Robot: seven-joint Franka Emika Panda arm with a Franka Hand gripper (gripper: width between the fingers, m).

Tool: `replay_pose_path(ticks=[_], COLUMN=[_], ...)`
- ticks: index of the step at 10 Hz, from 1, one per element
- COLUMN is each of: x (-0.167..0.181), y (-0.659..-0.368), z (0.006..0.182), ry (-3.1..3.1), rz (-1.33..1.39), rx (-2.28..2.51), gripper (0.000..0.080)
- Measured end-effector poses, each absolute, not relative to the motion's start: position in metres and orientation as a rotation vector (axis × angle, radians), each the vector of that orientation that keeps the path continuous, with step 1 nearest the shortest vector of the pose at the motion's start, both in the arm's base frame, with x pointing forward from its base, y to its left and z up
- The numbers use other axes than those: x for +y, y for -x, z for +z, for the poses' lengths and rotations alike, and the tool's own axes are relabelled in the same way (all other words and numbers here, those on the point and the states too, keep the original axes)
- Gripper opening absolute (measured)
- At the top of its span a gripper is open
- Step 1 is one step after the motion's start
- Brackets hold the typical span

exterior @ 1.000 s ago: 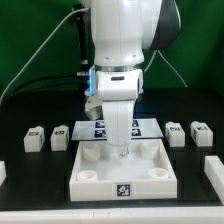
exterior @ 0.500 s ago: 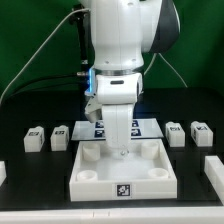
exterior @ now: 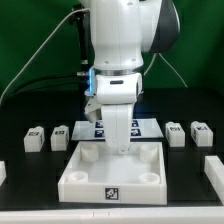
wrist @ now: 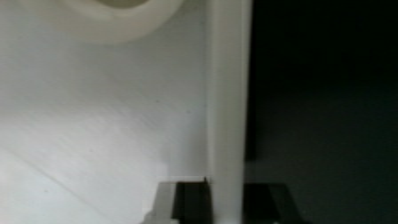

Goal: Assemble one leg

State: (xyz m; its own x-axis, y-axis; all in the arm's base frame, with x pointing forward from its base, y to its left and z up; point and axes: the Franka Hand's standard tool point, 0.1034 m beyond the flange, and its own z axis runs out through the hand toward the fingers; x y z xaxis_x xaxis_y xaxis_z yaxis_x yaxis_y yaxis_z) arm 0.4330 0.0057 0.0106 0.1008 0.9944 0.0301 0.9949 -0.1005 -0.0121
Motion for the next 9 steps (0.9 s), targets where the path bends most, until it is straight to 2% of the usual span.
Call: replay_pose_path(ticks=[7,9], x=[0.005,0.016], y=[-0.434,-0.452], z=[0.010,0.010], ry=[2.298,2.224], rz=[-0.023,-0.061], rx=[-2.100,-2.187], gripper=[0.0060,0.0060])
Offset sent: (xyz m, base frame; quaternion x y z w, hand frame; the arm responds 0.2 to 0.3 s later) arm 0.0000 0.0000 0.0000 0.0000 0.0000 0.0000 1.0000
